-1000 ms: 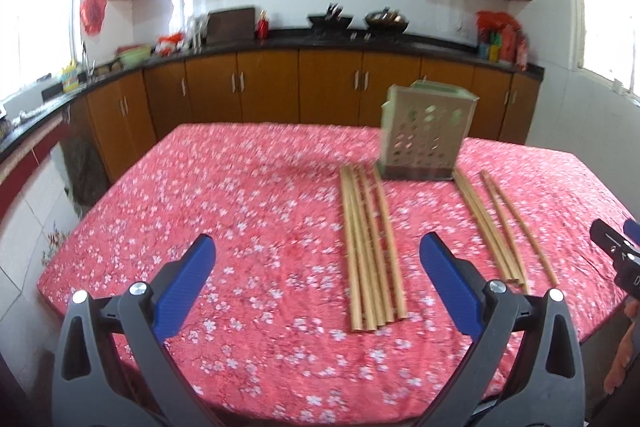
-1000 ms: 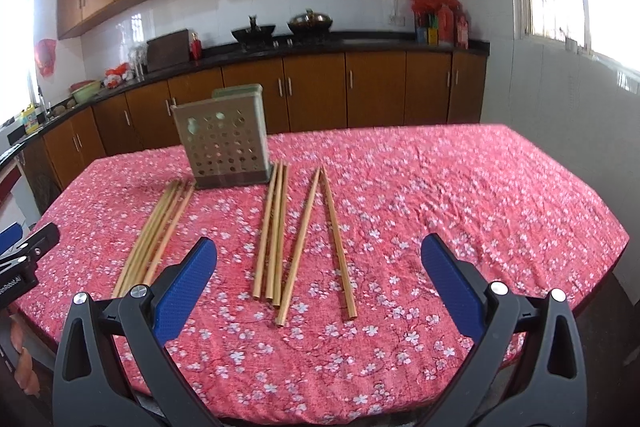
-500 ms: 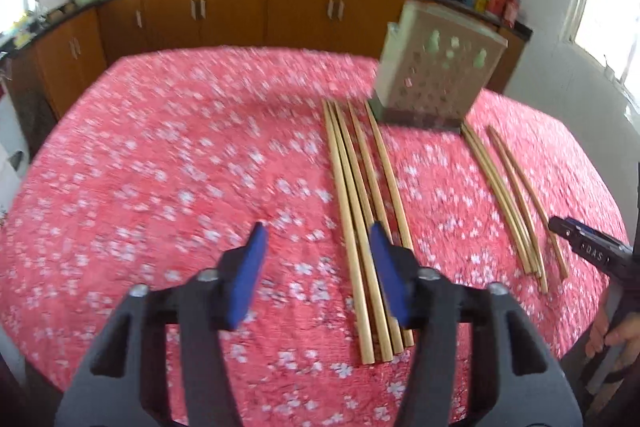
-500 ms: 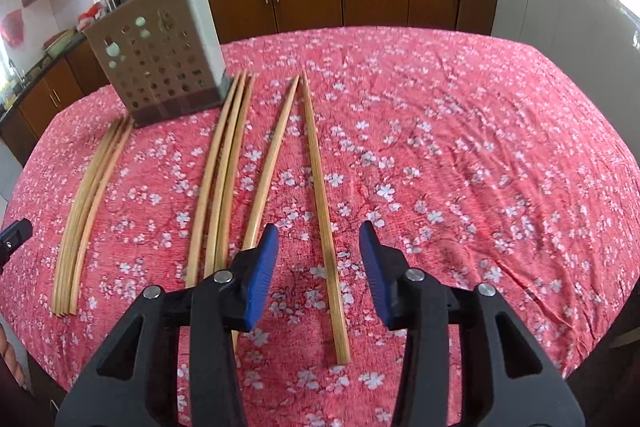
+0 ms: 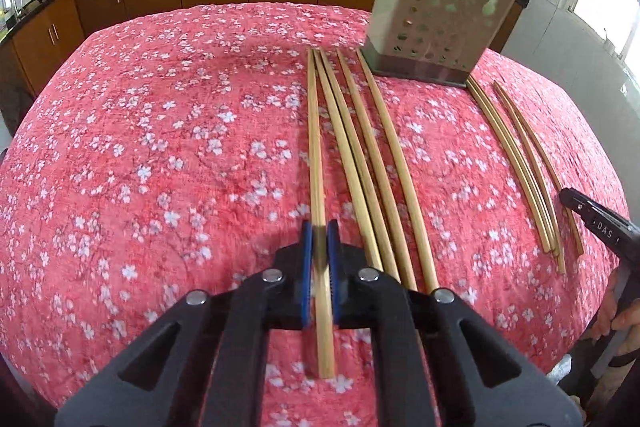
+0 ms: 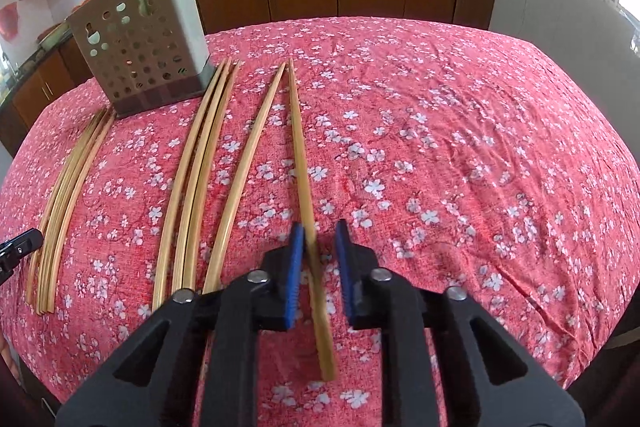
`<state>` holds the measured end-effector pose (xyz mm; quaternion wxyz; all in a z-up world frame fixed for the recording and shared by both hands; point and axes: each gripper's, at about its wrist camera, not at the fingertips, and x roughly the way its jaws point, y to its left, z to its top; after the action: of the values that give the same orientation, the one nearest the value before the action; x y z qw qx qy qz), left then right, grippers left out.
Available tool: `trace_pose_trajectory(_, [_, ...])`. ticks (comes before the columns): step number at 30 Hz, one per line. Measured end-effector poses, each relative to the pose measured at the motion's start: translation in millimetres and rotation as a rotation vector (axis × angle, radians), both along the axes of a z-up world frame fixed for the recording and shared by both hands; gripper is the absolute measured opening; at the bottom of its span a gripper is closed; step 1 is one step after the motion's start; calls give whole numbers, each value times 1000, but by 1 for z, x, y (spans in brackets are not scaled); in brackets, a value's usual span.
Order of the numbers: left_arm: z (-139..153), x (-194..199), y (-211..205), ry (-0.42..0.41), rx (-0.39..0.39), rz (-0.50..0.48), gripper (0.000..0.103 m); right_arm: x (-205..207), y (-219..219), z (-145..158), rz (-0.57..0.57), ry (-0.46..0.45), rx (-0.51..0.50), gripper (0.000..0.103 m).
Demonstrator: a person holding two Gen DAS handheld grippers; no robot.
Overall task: Organize utensils
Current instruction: 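Close the left gripper on one bamboo chopstick while the right gripper grasps another chopstick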
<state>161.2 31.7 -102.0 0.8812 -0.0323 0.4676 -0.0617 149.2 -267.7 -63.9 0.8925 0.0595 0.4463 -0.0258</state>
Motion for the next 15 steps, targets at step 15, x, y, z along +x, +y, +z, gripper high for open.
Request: trace_pose_trajectory(15, [-2,74,32,-42,-7,24,10,72,-27,-4,-53,-31,5,9])
